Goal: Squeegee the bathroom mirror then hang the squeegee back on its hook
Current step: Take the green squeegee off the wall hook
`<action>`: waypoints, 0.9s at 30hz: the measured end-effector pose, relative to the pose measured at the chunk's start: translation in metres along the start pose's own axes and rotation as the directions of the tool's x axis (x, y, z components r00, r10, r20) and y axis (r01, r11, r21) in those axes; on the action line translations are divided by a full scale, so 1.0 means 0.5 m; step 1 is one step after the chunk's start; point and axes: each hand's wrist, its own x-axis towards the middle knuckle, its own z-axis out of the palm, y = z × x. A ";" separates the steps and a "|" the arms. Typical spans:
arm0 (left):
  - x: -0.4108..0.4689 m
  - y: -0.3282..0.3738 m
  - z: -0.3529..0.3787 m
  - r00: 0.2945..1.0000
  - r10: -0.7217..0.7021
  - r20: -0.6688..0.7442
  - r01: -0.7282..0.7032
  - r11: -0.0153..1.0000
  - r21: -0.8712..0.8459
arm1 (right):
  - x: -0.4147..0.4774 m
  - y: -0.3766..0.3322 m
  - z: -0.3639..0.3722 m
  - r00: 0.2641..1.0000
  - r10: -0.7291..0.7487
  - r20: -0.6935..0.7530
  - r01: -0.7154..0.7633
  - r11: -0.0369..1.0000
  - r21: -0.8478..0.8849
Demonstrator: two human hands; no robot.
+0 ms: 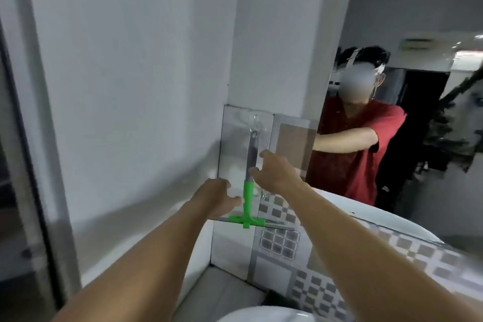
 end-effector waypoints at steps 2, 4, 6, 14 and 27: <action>0.018 0.001 0.017 1.000 -0.001 0.023 0.002 0.999 -0.053 | 0.022 -0.002 0.023 0.998 0.036 -0.056 -0.030 0.994 0.105; 0.026 0.004 0.032 0.999 0.003 0.035 0.000 0.995 -0.095 | 0.038 -0.002 0.041 0.995 0.067 -0.075 -0.050 0.976 0.211; 0.035 0.009 0.045 0.999 0.009 0.031 -0.005 0.990 -0.140 | 0.053 0.003 0.056 0.989 0.109 -0.102 -0.074 0.952 0.296; 0.021 0.039 0.047 0.998 -0.022 -0.066 0.001 0.953 -0.302 | 0.049 0.007 0.049 0.982 0.109 -0.152 -0.048 0.932 0.360; -0.133 0.221 -0.053 0.962 0.175 -0.210 -0.223 0.947 -0.231 | -0.169 0.022 -0.185 0.925 0.069 -0.373 0.092 0.914 0.395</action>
